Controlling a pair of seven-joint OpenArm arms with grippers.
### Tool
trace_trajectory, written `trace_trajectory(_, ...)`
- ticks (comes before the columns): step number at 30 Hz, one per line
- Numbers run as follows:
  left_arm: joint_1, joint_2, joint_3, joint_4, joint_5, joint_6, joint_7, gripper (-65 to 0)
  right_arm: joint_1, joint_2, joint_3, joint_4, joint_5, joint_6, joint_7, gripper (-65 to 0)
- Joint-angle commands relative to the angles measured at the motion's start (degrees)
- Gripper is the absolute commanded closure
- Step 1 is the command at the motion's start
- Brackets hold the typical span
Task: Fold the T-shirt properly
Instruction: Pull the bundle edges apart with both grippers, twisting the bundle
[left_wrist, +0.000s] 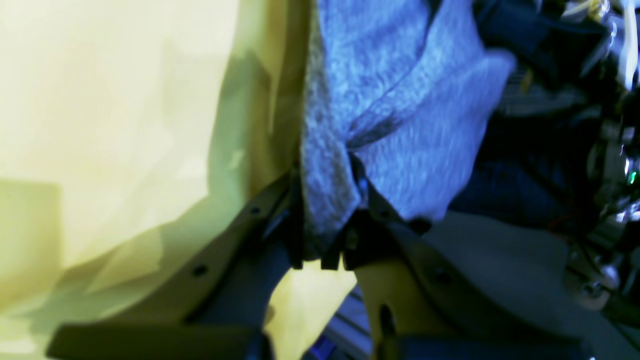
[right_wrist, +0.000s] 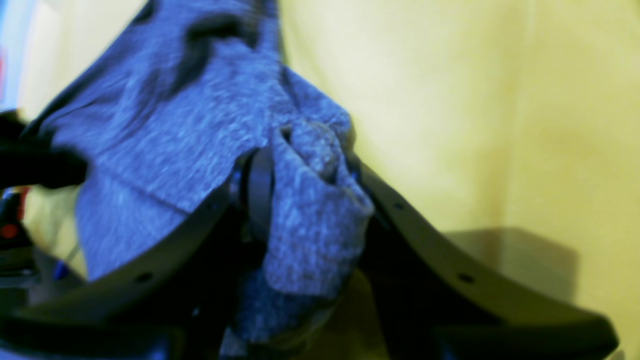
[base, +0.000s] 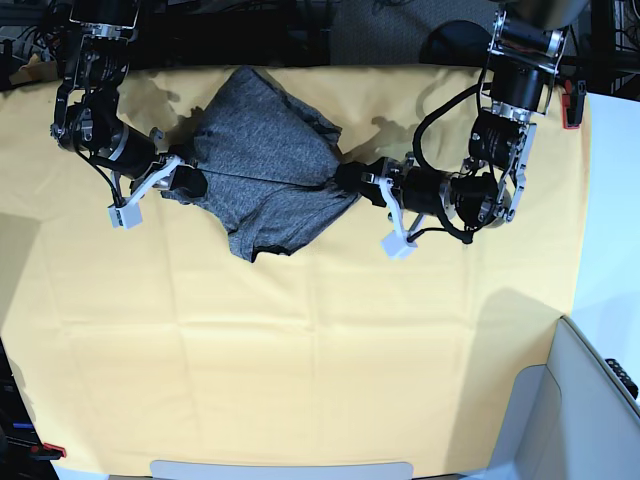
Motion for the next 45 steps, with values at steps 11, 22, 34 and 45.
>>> trace_trajectory(11, 6.9, -0.7, -0.3, 7.6, -1.5, -0.2, 0.7, -3.7, 3.2, -1.9, 0.2, 1.1, -12.1, 0.4, 1.0, -15.3)
trace_trajectory(22, 7.6, -0.6, -0.6, 7.9, -2.0, 0.2, 1.0, -24.3, 3.4, -2.2, -0.1, 0.9, -14.1, 0.4, 0.9, -15.3)
trace_trajectory(34, 6.2, 2.4, 0.0, -1.4, -3.2, -0.2, 1.3, -26.6, 3.1, -2.2, -0.1, 0.9, -14.1, 0.4, 0.9, -15.3)
trace_trajectory(45, 5.9, 2.5, 0.0, -0.9, -3.3, -0.2, 1.6, -26.7, 3.1, -2.2, -0.1, 0.9, -14.0, 0.4, 0.9, -15.3)
